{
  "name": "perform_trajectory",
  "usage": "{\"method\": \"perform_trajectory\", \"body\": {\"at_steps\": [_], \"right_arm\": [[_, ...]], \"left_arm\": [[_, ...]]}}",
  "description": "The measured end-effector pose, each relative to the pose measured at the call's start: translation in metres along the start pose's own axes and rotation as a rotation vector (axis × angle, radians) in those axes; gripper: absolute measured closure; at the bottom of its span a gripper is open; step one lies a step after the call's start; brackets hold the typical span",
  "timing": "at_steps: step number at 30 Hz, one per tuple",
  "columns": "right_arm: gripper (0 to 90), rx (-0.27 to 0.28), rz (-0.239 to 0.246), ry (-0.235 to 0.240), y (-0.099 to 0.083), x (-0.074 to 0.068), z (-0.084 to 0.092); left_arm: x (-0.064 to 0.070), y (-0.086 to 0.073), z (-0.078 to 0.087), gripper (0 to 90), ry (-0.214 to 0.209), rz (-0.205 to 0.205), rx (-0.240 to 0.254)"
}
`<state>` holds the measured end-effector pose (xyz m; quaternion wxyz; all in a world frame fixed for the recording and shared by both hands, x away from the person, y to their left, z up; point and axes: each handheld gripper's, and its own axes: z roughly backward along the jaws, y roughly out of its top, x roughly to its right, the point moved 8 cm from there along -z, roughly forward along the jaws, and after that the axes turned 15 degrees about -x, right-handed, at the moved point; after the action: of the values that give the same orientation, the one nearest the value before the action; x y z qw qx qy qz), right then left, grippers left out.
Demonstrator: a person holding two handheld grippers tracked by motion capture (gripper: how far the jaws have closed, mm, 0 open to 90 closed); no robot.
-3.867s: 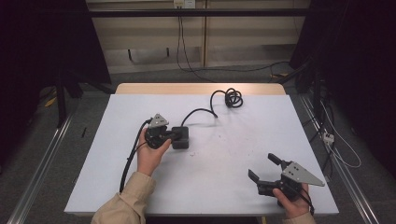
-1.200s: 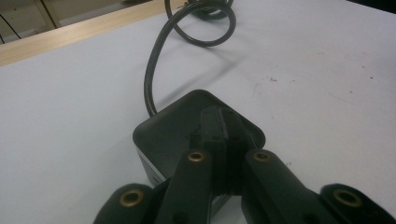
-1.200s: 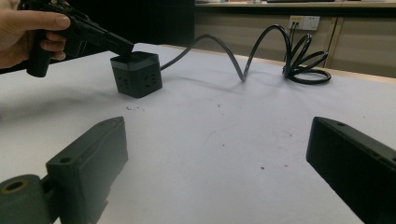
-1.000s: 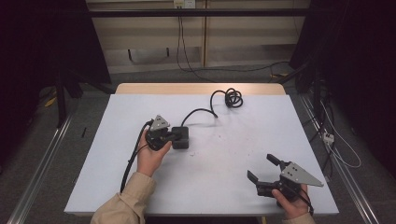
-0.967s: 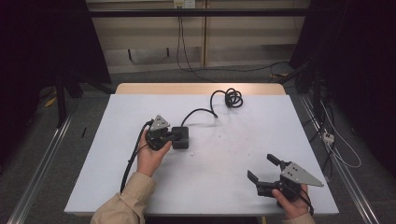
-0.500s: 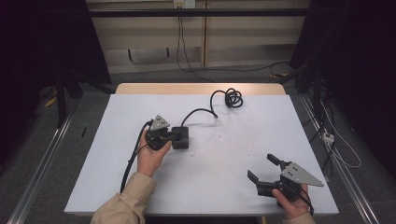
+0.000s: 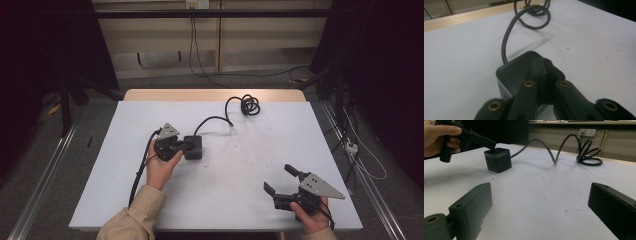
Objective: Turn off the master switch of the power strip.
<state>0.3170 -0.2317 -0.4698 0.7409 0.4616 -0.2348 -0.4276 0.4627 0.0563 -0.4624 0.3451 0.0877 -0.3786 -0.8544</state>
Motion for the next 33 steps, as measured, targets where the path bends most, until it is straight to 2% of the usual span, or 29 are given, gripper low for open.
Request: {"method": "perform_trajectory", "body": {"at_steps": [4, 7, 8, 11, 16, 18, 26, 33], "right_arm": [[4.9, 0.002, 0.001, 0.0, 0.0, 0.0, 0.001], [4.9, 0.004, -0.001, -0.003, 0.0, 0.0, 0.001], [4.9, 0.004, -0.001, -0.003, 0.0, 0.001, 0.001], [4.9, 0.004, 0.0, -0.002, 0.0, 0.001, 0.001], [4.9, 0.005, -0.001, -0.001, 0.001, 0.001, 0.001], [4.9, 0.005, 0.0, -0.001, 0.001, 0.0, 0.001], [4.9, 0.006, 0.003, -0.003, 0.001, 0.0, 0.001], [4.9, 0.005, 0.005, 0.0, 0.002, -0.001, 0.001]], "left_arm": [[-0.001, 0.0, 0.001, 90.0, 0.001, -0.001, 0.0], [0.002, 0.002, 0.003, 90.0, -0.027, 0.01, 0.018], [0.002, 0.003, 0.005, 89.4, -0.024, 0.016, 0.021], [0.002, 0.003, 0.01, 72.4, -0.051, 0.056, 0.027], [0.001, 0.001, 0.022, 53.2, -0.064, 0.073, 0.036], [0.0, 0.0, 0.028, 52.0, -0.066, 0.069, 0.043], [0.002, -0.01, 0.044, 31.1, -0.066, 0.055, 0.045], [0.0, -0.023, 0.056, 22.7, -0.072, 0.056, 0.046]]}}
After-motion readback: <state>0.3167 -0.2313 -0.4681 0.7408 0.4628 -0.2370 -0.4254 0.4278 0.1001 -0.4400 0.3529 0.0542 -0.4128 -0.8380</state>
